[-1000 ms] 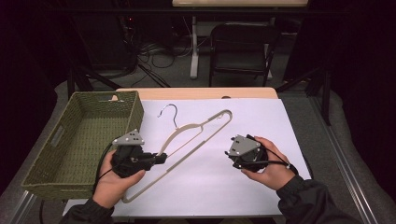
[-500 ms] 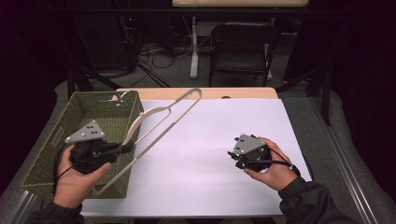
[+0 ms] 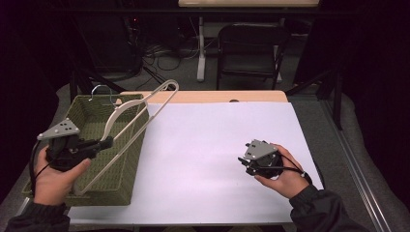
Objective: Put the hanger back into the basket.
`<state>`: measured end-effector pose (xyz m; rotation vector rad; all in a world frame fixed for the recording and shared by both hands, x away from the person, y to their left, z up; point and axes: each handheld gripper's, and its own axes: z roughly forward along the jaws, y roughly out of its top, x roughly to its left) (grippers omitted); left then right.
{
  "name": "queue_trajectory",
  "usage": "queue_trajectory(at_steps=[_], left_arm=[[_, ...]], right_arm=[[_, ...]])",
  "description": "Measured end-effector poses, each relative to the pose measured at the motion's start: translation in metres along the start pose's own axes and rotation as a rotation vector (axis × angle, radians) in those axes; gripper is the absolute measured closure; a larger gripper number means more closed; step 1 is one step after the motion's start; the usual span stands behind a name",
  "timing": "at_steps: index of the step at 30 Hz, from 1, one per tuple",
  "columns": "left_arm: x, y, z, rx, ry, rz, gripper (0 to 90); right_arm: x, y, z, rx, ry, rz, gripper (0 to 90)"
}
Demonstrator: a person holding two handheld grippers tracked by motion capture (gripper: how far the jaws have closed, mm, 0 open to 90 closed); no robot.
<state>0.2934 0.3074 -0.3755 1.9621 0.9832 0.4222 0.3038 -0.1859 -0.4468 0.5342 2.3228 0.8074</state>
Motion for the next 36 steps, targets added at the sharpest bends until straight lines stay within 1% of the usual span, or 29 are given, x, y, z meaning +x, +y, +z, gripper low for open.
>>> queue_trajectory(at_steps=[3, 4, 6, 9, 15, 17, 19, 20, 23, 25, 26, 30, 32, 33, 34, 36], left_arm=[[0.008, -0.002, -0.001, 0.0, 0.007, 0.001, 87.2], [0.01, -0.003, -0.002, -0.002, 0.011, 0.001, 87.2], [0.013, -0.003, -0.004, 0.002, 0.018, 0.005, 87.2], [0.018, -0.003, -0.006, 0.004, 0.028, 0.011, 87.2], [0.028, -0.005, -0.008, 0.01, 0.036, 0.007, 87.2], [0.031, -0.005, -0.008, 0.013, 0.045, 0.009, 87.1], [0.034, -0.006, -0.009, 0.015, 0.052, 0.009, 87.2], [0.036, -0.007, -0.01, 0.012, 0.056, 0.007, 87.1], [0.042, -0.008, -0.012, 0.011, 0.059, -0.004, 87.2], [0.045, -0.009, -0.013, 0.014, 0.065, -0.006, 87.1], [0.048, -0.01, -0.014, 0.016, 0.072, -0.001, 87.1], [0.056, -0.013, -0.018, 0.028, 0.09, -0.002, 87.1], [0.062, -0.016, -0.021, 0.033, 0.104, -0.002, 87.2], [0.064, -0.017, -0.022, 0.036, 0.109, -0.003, 87.1], [0.066, -0.018, -0.022, 0.038, 0.112, 0.0, 87.1], [0.069, -0.02, -0.024, 0.034, 0.121, 0.004, 87.1]], right_arm=[[-0.001, -0.003, 0.001, -0.008, -0.003, 0.003, 49.8], [-0.001, -0.003, 0.0, 0.0, -0.004, 0.008, 49.7], [0.0, -0.005, 0.001, -0.005, -0.004, 0.015, 49.7], [0.0, -0.006, 0.003, 0.004, 0.0, 0.01, 49.7], [0.001, -0.006, 0.004, 0.005, -0.004, 0.019, 49.7], [0.002, -0.007, 0.004, -0.006, -0.004, 0.022, 49.6], [0.002, -0.007, 0.005, -0.004, 0.0, 0.023, 49.5], [0.002, -0.007, 0.004, 0.005, 0.0, 0.025, 49.4], [0.002, -0.009, 0.006, 0.004, 0.003, 0.032, 49.4], [0.002, -0.01, 0.006, 0.025, 0.009, 0.036, 49.1], [0.001, -0.011, 0.007, 0.016, 0.007, 0.038, 49.1], [0.0, -0.013, 0.007, 0.017, 0.01, 0.052, 48.6], [-0.001, -0.014, 0.006, 0.029, 0.016, 0.06, 48.5], [-0.002, -0.014, 0.005, 0.045, 0.014, 0.061, 48.4], [-0.002, -0.015, 0.006, 0.031, 0.017, 0.065, 48.4], [-0.003, -0.017, 0.006, 0.033, 0.015, 0.07, 48.2]])
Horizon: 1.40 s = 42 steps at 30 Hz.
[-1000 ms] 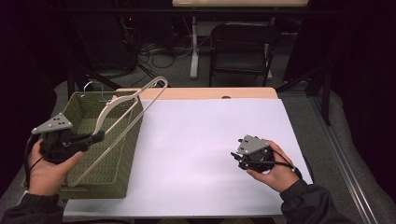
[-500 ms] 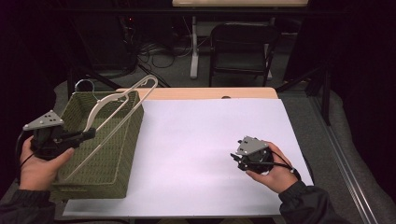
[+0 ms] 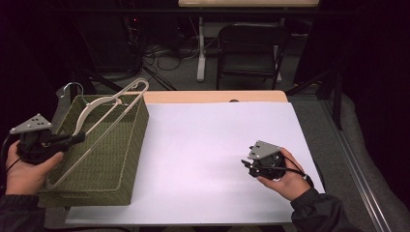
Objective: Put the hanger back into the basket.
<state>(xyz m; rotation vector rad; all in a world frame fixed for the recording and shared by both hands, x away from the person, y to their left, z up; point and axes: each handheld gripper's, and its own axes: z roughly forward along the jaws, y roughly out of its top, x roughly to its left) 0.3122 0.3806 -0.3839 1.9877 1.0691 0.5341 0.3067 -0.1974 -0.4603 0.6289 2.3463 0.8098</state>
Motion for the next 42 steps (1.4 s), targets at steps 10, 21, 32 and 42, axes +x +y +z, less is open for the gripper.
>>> queue_trajectory(at_steps=[10, 21, 32, 42], left_arm=[[0.017, -0.008, -0.003, 0.047, 0.038, 0.037, 87.1], [0.03, -0.016, 0.004, 0.092, 0.058, 0.097, 87.1], [0.034, -0.027, 0.01, 0.112, 0.058, 0.119, 87.1], [0.037, -0.039, 0.019, 0.131, 0.073, 0.117, 87.1]], right_arm=[[-0.005, -0.01, -0.002, 0.001, -0.015, 0.035, 48.2], [-0.008, -0.012, -0.002, -0.001, -0.022, 0.038, 48.2], [-0.008, -0.012, -0.002, -0.001, -0.025, 0.035, 48.2], [-0.009, -0.012, -0.002, 0.003, -0.026, 0.034, 48.3]])
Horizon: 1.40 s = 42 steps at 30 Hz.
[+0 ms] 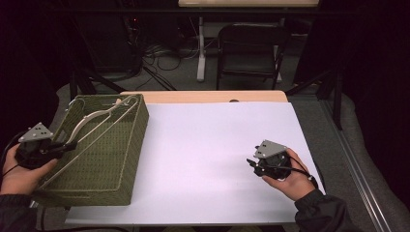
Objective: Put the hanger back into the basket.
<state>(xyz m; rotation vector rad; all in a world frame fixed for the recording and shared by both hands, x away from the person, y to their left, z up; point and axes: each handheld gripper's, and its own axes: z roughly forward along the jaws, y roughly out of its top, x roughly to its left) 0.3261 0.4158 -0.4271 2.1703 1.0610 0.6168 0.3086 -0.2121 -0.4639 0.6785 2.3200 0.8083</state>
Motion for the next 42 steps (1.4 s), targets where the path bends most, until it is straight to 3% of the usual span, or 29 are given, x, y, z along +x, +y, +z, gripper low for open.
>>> queue_trajectory(at_steps=[10, 16, 19, 22, 24, 33, 36, 39, 42], left_arm=[[0.002, -0.008, 0.008, -0.002, -0.002, -0.007, 87.1], [-0.002, -0.014, 0.015, 0.014, 0.009, 0.02, 87.0], [-0.006, -0.017, 0.019, 0.039, 0.026, 0.053, 86.7], [-0.007, -0.02, 0.015, -0.028, -0.015, 0.031, 81.3], [-0.008, -0.02, 0.013, -0.048, -0.023, 0.032, 76.7], [-0.01, -0.02, 0.011, -0.034, -0.012, 0.042, 70.9], [-0.013, -0.019, 0.008, -0.037, 0.005, 0.043, 64.1], [-0.016, -0.016, 0.002, -0.056, -0.008, 0.011, 57.8], [-0.023, -0.009, -0.005, -0.069, 0.0, 0.006, 50.8]], right_arm=[[0.002, 0.001, 0.0, 0.004, 0.002, -0.005, 48.3], [0.002, 0.001, 0.0, 0.003, 0.003, -0.004, 48.2], [0.002, 0.001, 0.0, -0.002, 0.0, -0.001, 48.2], [0.002, 0.0, 0.0, -0.007, 0.0, -0.004, 48.2], [0.001, 0.0, 0.0, -0.005, -0.002, -0.001, 48.3], [0.002, -0.001, -0.002, -0.008, -0.002, 0.002, 48.2], [0.001, -0.002, -0.003, -0.008, -0.004, 0.005, 48.2], [0.002, -0.004, -0.003, -0.009, -0.005, 0.007, 48.2], [0.002, -0.007, -0.003, -0.003, -0.008, 0.011, 48.2]])
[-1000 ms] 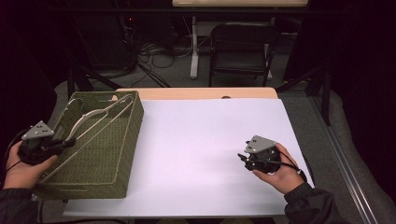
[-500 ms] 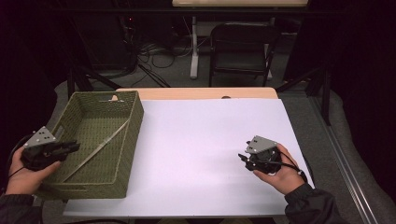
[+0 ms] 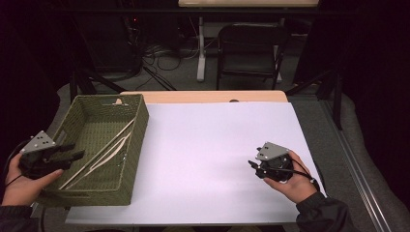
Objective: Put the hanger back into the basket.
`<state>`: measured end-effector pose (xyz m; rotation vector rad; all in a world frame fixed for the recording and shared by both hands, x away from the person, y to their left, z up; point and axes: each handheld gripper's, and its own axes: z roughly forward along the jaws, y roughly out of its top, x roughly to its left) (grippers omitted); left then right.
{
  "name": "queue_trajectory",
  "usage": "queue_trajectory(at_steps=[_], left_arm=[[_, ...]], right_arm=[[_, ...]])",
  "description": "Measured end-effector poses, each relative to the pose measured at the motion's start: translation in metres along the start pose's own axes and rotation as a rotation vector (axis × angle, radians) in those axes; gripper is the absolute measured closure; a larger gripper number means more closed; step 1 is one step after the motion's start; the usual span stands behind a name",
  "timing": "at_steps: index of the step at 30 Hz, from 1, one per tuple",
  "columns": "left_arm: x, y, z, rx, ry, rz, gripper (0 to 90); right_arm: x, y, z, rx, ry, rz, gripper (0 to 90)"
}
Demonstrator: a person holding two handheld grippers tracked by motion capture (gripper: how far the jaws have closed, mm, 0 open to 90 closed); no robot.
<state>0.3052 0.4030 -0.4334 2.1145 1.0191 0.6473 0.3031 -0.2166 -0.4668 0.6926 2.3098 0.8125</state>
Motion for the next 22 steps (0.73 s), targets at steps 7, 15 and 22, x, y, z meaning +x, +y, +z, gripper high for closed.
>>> queue_trajectory(at_steps=[7, 15, 22], left_arm=[[-0.037, 0.024, -0.015, -0.042, -0.021, 0.013, 47.0], [-0.092, 0.036, -0.02, -0.123, -0.03, 0.043, 43.1], [-0.141, 0.035, -0.011, -0.19, -0.12, 0.061, 40.7]], right_arm=[[0.001, -0.006, -0.006, -0.012, -0.005, 0.02, 47.7], [0.006, -0.023, -0.015, -0.031, -0.005, 0.083, 46.3], [0.01, -0.048, -0.03, -0.08, -0.013, 0.184, 45.8]])
